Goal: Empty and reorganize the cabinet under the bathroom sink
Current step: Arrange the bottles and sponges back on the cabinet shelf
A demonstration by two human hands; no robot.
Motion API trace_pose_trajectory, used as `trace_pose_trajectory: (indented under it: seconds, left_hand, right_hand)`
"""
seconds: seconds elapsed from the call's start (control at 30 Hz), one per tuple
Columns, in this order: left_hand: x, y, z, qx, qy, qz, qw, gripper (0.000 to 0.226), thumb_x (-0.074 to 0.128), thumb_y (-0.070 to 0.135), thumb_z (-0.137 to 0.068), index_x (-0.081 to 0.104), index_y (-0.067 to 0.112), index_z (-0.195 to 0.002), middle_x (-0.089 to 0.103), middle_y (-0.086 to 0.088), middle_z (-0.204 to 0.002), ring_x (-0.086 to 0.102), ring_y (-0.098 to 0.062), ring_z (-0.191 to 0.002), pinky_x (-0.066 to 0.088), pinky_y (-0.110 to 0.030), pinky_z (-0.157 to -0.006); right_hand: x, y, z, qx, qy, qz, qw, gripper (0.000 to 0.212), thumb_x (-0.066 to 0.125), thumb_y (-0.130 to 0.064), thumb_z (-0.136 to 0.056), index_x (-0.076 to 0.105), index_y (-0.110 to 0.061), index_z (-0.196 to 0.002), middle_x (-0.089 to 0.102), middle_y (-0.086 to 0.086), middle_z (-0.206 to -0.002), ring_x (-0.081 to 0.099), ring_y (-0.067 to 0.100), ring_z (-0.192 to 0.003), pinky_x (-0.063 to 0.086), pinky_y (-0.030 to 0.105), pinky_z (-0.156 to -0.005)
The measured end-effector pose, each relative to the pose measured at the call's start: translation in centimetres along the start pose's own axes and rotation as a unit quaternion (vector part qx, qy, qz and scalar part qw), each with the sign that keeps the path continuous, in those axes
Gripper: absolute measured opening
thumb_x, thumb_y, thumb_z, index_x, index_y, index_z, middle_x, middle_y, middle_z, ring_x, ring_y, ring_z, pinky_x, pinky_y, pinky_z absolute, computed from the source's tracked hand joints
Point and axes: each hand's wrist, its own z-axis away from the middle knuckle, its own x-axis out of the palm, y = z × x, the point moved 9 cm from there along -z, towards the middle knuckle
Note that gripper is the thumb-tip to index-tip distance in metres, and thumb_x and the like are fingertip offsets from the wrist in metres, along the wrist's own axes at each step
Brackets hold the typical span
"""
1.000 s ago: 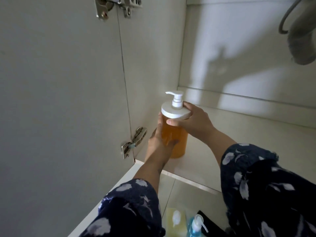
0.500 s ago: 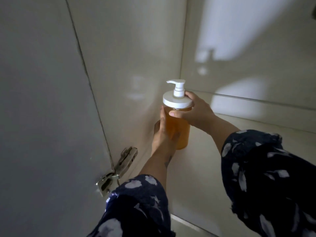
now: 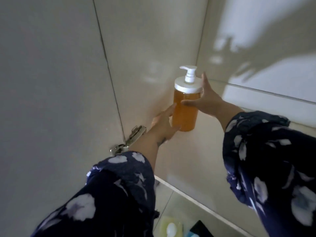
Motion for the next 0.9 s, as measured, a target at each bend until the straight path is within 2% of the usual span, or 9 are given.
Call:
trace_pose_trajectory:
  seconds: [0.07,0.17,0.23,0.3,0.4,0.53,0.7,0.8,0.9]
  left_hand:
    - [-0.1,-0.5,2.0,-0.009,-0.003,-0.007,1.000,0.052,0.061,0.023,-0.092,0.043,0.030,-0.140,0.046,0.001,-0.141,0.047,-0.020,-0.126,0.044,-0.027,-0.085]
    - [0.2,-0.5,5.4,-0.011,0.002,-0.010,1.000,0.034,0.056,0.017,-0.094,0.055,0.020,-0.128,0.052,-0.001,-0.134,0.050,-0.017,-0.119,0.040,-0.022,-0.081]
    - [0.2,-0.2,8.2,0.007,0.031,-0.020,0.999,0.026,0.056,0.016,-0.093,0.061,0.021,-0.119,0.060,0.002,-0.122,0.055,-0.013,-0.109,0.044,-0.024,-0.085]
    - [0.6,-0.1,11.6,0.029,0.051,-0.035,0.998,0.020,0.057,0.017,-0.092,0.066,0.020,-0.109,0.062,0.006,-0.109,0.057,-0.008,-0.098,0.045,-0.022,-0.085]
    - [1.9,-1.2,15.9,0.036,0.036,-0.042,0.998,0.015,0.057,0.018,-0.091,0.067,0.022,-0.102,0.062,0.007,-0.100,0.057,-0.007,-0.088,0.047,-0.023,-0.084]
    - [4.7,-3.7,20.2,0.012,-0.036,-0.060,0.997,0.021,0.059,0.016,-0.089,0.065,0.021,-0.108,0.063,0.003,-0.107,0.056,-0.008,-0.092,0.048,-0.025,-0.087]
    - [7.3,-7.7,23.7,-0.009,-0.096,-0.096,0.991,0.044,0.066,0.012,-0.084,0.054,0.019,-0.126,0.046,-0.005,-0.131,0.053,-0.021,-0.112,0.044,-0.031,-0.098]
    - [8.3,-10.8,24.5,-0.043,-0.108,-0.103,0.988,0.057,0.069,0.009,-0.082,0.048,0.020,-0.133,0.039,-0.005,-0.138,0.048,-0.021,-0.120,0.037,-0.020,-0.091]
    - [9.3,-12.8,24.6,-0.054,-0.123,-0.113,0.984,0.067,0.073,0.009,-0.079,0.043,0.019,-0.138,0.037,-0.006,-0.142,0.044,-0.021,-0.124,0.031,-0.019,-0.096]
  right_hand:
    - [-0.3,0.5,1.5,0.017,0.004,0.046,0.999,0.122,0.080,-0.027,-0.074,-0.014,-0.031,-0.150,0.027,0.008,-0.155,0.033,0.030,-0.139,0.032,0.042,-0.111]
    - [-0.2,1.5,5.3,0.059,0.019,0.139,0.988,0.110,0.073,-0.022,-0.079,-0.010,-0.034,-0.150,0.024,0.013,-0.150,0.033,0.037,-0.136,0.035,0.048,-0.109]
    - [0.4,1.4,8.6,0.066,0.011,0.189,0.980,0.091,0.066,-0.024,-0.084,0.005,-0.031,-0.151,0.024,0.013,-0.146,0.032,0.037,-0.134,0.034,0.049,-0.109]
    - [1.1,1.1,12.1,0.050,0.006,0.216,0.975,0.072,0.060,-0.018,-0.087,0.024,-0.027,-0.147,0.028,0.010,-0.140,0.034,0.033,-0.130,0.037,0.045,-0.107]
    - [2.2,1.3,17.4,0.028,0.002,0.170,0.985,0.048,0.055,-0.005,-0.085,0.050,-0.027,-0.127,0.042,0.003,-0.123,0.046,0.022,-0.111,0.044,0.033,-0.092]
    - [4.3,3.2,23.6,0.045,-0.026,0.126,0.991,0.034,0.049,0.000,-0.083,0.064,-0.025,-0.102,0.052,-0.005,-0.096,0.052,0.013,-0.086,0.038,0.022,-0.073]
    - [7.1,8.9,29.1,0.109,-0.075,0.147,0.980,0.033,0.047,-0.003,-0.086,0.066,-0.028,-0.096,0.056,-0.007,-0.091,0.053,0.012,-0.082,0.038,0.017,-0.065]
    - [8.7,13.3,31.1,0.153,-0.096,0.123,0.976,0.030,0.060,-0.009,-0.085,0.064,-0.028,-0.107,0.061,-0.003,-0.101,0.055,0.013,-0.090,0.044,0.017,-0.077]
    - [9.8,15.9,31.6,0.165,-0.110,0.090,0.976,0.046,0.070,-0.010,-0.082,0.059,-0.021,-0.126,0.061,0.001,-0.123,0.056,0.015,-0.102,0.047,0.026,-0.095]
